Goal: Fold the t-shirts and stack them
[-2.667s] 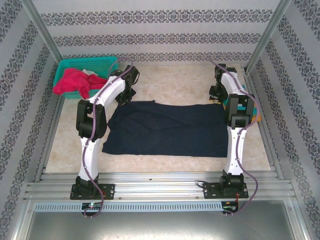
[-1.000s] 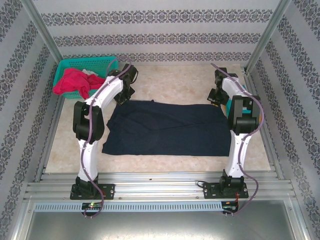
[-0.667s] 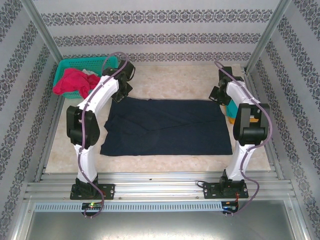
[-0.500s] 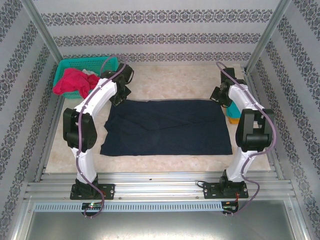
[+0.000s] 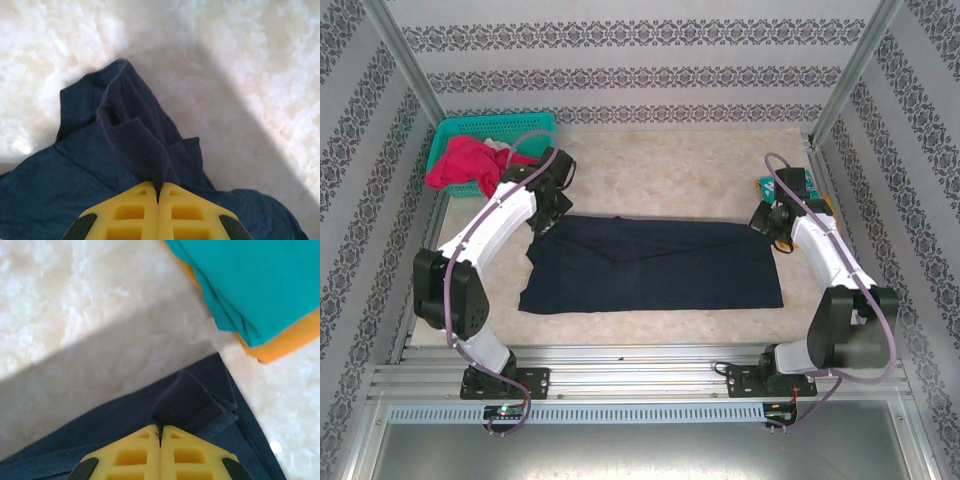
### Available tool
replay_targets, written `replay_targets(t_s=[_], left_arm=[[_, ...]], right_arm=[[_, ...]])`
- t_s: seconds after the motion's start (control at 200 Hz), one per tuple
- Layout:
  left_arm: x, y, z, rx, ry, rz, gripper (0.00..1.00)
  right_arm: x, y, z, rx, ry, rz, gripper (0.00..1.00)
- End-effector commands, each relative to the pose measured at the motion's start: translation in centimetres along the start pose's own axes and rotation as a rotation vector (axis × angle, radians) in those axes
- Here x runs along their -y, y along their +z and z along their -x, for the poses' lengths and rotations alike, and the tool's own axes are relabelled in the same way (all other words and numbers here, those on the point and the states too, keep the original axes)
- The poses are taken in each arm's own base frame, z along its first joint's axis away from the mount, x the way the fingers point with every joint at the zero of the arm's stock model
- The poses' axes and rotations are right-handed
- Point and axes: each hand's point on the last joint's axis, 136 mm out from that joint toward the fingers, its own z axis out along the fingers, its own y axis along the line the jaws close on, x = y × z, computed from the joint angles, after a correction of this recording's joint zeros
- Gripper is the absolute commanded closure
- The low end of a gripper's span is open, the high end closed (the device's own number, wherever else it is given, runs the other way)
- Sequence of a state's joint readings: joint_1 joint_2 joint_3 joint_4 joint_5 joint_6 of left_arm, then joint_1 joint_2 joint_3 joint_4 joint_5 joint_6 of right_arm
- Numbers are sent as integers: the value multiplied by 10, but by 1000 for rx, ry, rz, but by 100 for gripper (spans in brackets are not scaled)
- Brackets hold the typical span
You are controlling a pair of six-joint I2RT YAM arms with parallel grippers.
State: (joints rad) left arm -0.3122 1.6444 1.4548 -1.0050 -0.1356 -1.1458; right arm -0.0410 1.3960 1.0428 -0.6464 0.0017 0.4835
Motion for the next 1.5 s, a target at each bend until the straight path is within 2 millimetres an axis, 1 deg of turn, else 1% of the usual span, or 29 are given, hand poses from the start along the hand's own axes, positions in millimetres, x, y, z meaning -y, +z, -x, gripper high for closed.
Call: replay_targets(t_s=[0.0, 0.145, 0.29, 0.405, 0.56, 0.734, 0.829, 0.909, 0.999, 1.169, 1.244, 1.289, 1.374, 1.499], left_arm=[[-18, -9, -16, -7, -16, 3, 100], [-47, -11, -40, -25, -37, 27, 100], [-71, -17, -51, -24, -56, 40, 100], [-87, -16, -64, -50, -65, 59, 100], [-104, -14, -77, -74, -80, 70, 100], [-113, -8, -90, -119, -113, 66, 100], [-116, -1, -100, -155, -134, 65, 100], [-111, 1, -99, -149, -150, 47, 100], [-95, -5, -87, -118, -141, 17, 100], [-51, -25, -62, -106, -91, -43, 100], [-43, -37, -57, -107, -76, -52, 100], [-45, -43, -58, -116, -69, -47, 100], [-59, -55, -60, -128, -58, -17, 100], [-82, -67, -74, -180, -73, 3, 100]], right_arm=[[7, -6, -21, -24, -2, -1, 100], [14, -8, -40, -48, 8, 3, 100], [21, -8, -56, -77, -9, -2, 100], [29, -5, -69, -99, -22, -18, 100], [35, -1, -82, -131, -21, -27, 100], [41, 2, -95, -164, -14, -42, 100], [41, 3, -98, -175, -8, -39, 100], [36, 1, -93, -169, -2, -22, 100], [28, -5, -81, -147, -3, -2, 100], [12, -20, -56, -106, -16, 31, 100], [10, -26, -50, -92, -22, 34, 100], [11, -29, -50, -91, -24, 32, 100], [15, -34, -55, -97, -32, 24, 100], [20, -35, -67, -117, -36, 19, 100]])
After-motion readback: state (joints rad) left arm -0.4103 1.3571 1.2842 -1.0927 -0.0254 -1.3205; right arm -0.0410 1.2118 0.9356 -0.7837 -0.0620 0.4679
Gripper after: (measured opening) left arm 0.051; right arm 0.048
